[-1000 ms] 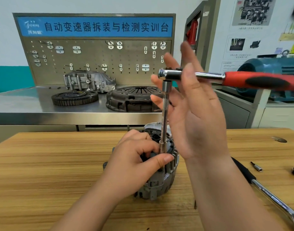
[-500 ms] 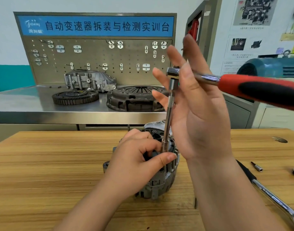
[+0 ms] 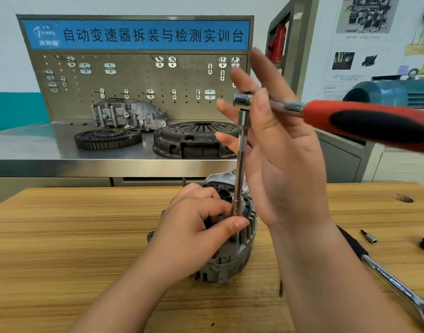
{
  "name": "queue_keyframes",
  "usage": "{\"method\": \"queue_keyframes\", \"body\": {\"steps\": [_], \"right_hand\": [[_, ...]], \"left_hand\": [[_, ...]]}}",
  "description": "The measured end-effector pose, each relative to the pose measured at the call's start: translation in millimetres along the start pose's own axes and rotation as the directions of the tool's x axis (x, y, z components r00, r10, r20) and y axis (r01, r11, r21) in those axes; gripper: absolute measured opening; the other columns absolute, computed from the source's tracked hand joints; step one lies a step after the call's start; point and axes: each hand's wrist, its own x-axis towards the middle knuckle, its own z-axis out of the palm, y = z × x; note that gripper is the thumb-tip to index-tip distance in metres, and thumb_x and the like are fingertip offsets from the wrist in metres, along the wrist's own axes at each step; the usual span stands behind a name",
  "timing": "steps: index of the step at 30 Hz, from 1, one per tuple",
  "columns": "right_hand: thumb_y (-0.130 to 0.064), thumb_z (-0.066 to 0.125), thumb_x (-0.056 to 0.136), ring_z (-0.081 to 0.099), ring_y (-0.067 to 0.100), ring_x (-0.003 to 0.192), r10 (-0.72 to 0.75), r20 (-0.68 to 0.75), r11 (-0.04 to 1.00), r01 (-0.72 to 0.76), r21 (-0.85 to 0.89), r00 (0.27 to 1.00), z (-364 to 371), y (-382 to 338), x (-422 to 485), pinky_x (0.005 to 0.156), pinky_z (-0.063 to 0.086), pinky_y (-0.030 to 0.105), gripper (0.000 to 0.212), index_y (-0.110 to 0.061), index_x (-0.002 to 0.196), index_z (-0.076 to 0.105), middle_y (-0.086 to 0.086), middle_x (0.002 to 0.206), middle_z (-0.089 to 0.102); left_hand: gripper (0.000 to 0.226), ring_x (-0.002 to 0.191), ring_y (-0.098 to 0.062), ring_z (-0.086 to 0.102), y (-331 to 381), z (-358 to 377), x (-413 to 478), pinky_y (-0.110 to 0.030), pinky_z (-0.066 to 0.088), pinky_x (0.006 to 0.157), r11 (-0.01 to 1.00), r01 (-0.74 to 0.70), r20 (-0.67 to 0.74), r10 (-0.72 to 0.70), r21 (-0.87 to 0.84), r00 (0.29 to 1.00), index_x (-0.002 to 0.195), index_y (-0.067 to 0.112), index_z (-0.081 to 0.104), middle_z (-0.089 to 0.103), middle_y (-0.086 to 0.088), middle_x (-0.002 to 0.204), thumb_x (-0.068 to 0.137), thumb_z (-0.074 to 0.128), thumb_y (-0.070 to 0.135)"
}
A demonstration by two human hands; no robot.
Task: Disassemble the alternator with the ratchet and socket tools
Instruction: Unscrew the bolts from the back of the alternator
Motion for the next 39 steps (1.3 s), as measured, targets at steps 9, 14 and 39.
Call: {"method": "queue_keyframes", "body": {"steps": [9,14,39], "right_hand": [[-0.045,0.045,0.092,0.066,0.022,0.104,0.135,-0.019,0.984,-0.132,0.12,0.991,1.8,1.5,-2.2,0.081,0.053,0.031,0.035,-0.03,0.116,0.065,0.0,0.122,0.068],[-0.034,0.049,0.09,0.066,0.02,0.1,0.059,-0.046,0.995,-0.055,0.082,0.997,3.2,1.6,-3.3,0.08,0.052,0.03,0.025,-0.034,0.112,0.063,-0.003,0.123,0.067],[-0.025,0.056,0.089,0.06,0.021,0.117,0.027,-0.078,0.999,-0.023,0.047,0.997,2.9,2.4,-2.8,0.096,0.05,0.036,0.027,-0.037,0.113,0.063,-0.004,0.13,0.063]], "left_hand": [[0.034,0.075,-0.006,0.043,1.7,0.2,0.1,-0.014,0.032,0.066,0.999,0.013,-0.036,-0.015,-0.037,0.999,0.048,0.038,0.044,0.049,0.009,0.064,0.066,0.07,0.048],[0.043,0.076,-0.01,0.043,1.1,0.3,-0.4,-0.023,0.034,0.068,1.0,-0.024,-0.018,0.025,0.011,1.0,0.052,0.032,0.044,0.047,0.007,0.062,0.072,0.069,0.06],[0.036,0.072,-0.008,0.042,3.0,0.7,0.9,-0.021,0.034,0.066,1.0,-0.003,-0.057,0.002,-0.021,0.998,0.049,0.035,0.041,0.046,0.009,0.058,0.069,0.068,0.049]]}}
